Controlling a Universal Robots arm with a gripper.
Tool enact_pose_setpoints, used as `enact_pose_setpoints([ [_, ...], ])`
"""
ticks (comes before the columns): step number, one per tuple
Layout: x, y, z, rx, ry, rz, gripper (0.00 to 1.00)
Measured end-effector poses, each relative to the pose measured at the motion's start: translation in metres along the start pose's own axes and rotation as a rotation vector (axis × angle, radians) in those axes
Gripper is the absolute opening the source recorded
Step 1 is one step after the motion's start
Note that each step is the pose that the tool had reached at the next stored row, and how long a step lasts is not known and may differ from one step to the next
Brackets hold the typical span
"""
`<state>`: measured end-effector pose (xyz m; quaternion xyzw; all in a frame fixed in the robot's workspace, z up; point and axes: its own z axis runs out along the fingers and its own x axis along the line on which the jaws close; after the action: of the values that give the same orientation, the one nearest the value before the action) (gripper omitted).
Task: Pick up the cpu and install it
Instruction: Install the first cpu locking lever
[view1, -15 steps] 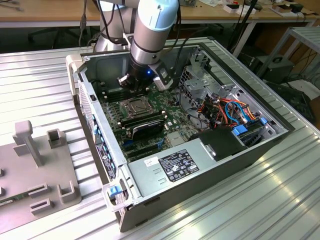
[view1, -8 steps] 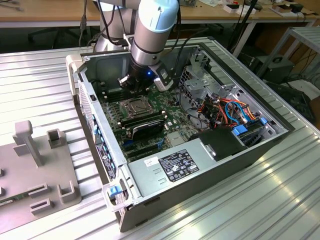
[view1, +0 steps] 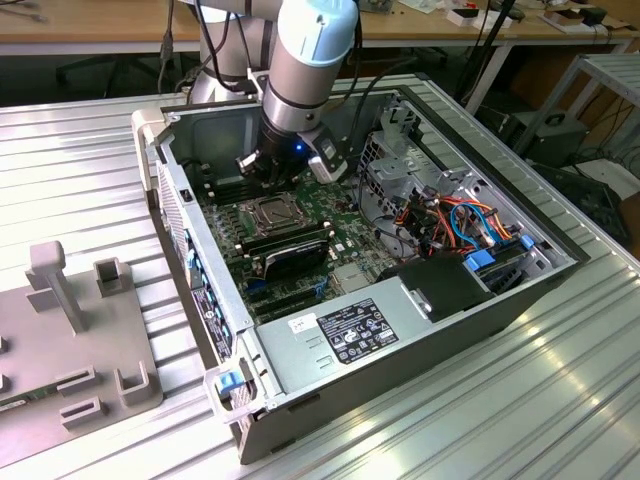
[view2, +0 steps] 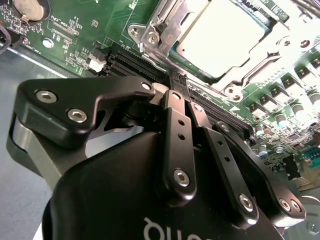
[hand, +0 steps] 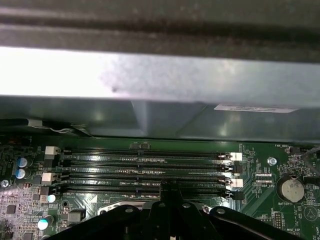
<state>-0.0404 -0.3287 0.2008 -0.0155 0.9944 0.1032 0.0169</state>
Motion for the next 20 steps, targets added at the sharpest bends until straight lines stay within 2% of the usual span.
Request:
enact_pose_setpoints([
  [10, 0.0, -0.0006, 0.0008, -0.0001, -0.0002, 0.0, 0.11],
  [14, -0.0003, 0.0006, -0.005, 0.0004, -0.0001, 0.0, 0.11],
  [18, -0.0007, 0.0027, -0.0153, 0.0016, -0.0001, 0.0, 0.11],
  [20, -0.0008, 0.0033, -0.018, 0.0027, -0.0001, 0.0, 0.11],
])
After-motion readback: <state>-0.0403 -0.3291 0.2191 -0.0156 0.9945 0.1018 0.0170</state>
